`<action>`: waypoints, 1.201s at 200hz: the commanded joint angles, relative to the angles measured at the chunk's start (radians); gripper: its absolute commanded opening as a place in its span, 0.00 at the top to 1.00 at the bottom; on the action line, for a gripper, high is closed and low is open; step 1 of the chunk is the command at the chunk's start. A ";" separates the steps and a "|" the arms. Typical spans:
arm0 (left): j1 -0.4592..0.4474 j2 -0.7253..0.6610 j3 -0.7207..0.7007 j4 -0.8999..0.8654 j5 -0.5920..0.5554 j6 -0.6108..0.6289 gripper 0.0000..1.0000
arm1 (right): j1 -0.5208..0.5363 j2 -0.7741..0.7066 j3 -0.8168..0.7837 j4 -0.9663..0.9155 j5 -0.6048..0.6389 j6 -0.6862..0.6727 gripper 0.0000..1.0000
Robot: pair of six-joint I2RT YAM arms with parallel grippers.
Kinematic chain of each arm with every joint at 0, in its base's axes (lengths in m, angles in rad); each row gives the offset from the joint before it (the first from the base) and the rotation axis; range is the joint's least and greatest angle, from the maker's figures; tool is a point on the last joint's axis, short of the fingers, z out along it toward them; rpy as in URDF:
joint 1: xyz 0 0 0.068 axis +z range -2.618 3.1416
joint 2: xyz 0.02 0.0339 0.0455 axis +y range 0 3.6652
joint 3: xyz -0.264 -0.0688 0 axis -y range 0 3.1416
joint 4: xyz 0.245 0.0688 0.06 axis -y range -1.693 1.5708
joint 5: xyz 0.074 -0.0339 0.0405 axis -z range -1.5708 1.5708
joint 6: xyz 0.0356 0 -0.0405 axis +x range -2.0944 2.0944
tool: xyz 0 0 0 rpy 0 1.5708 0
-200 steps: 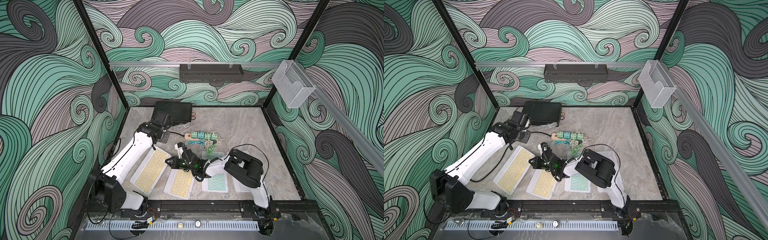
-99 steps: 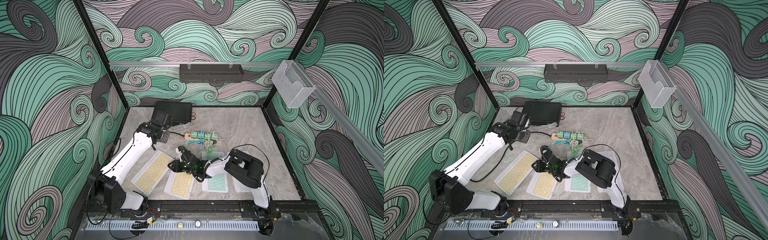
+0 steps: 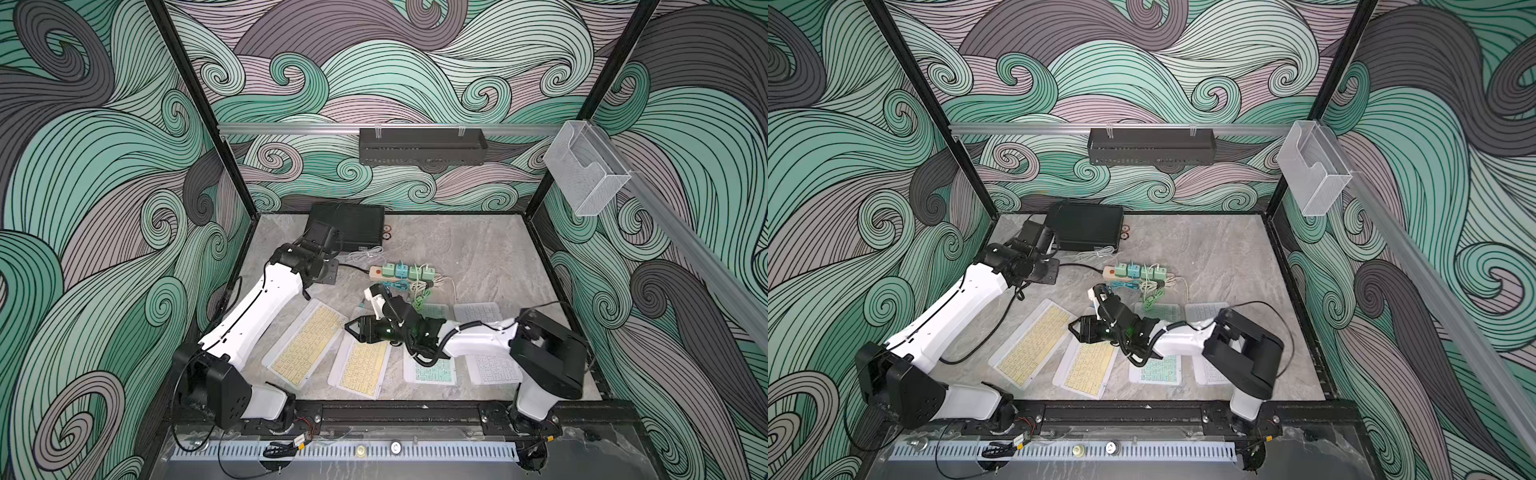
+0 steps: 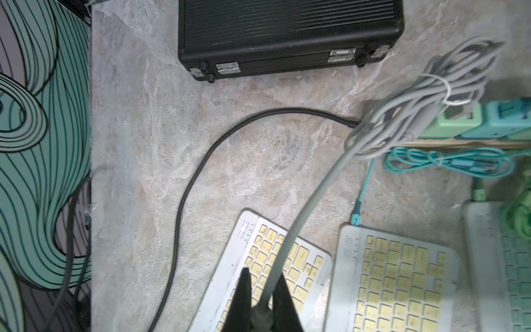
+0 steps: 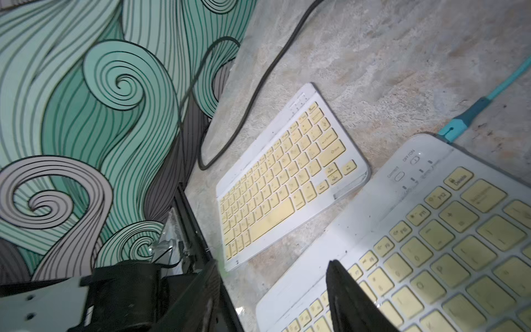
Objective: Unplug the wireless keyboard
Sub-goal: Place the keyboard at the center of the board, then place the power cord at the center of the board.
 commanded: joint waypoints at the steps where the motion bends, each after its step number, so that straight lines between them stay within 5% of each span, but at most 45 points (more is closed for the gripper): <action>1: 0.009 -0.058 -0.042 0.081 0.258 -0.111 0.98 | -0.005 -0.133 -0.012 -0.137 -0.041 0.003 0.38; 21: 0.004 -0.114 -0.187 0.260 0.343 -0.143 0.93 | -0.006 -0.245 -0.011 -0.211 -0.123 0.034 0.33; 45: 0.002 -0.149 -0.289 0.331 0.288 -0.139 0.92 | -0.010 -0.339 -0.027 -0.249 -0.158 0.047 0.24; 99: 0.000 -0.160 -0.379 0.386 0.334 -0.130 0.90 | -0.125 -0.476 -0.063 -0.287 -0.153 0.031 0.13; 126: 0.002 -0.154 -0.380 0.397 0.330 -0.111 0.87 | -0.188 -0.503 -0.075 -0.323 -0.156 0.006 0.15; 159: 0.000 -0.138 -0.342 0.368 0.320 -0.078 0.85 | -0.199 -0.611 -0.129 -0.359 -0.054 -0.034 0.09; 240: 0.000 -0.130 -0.357 0.405 0.313 -0.072 0.72 | -0.199 -0.524 -0.047 -0.434 0.017 -0.092 0.11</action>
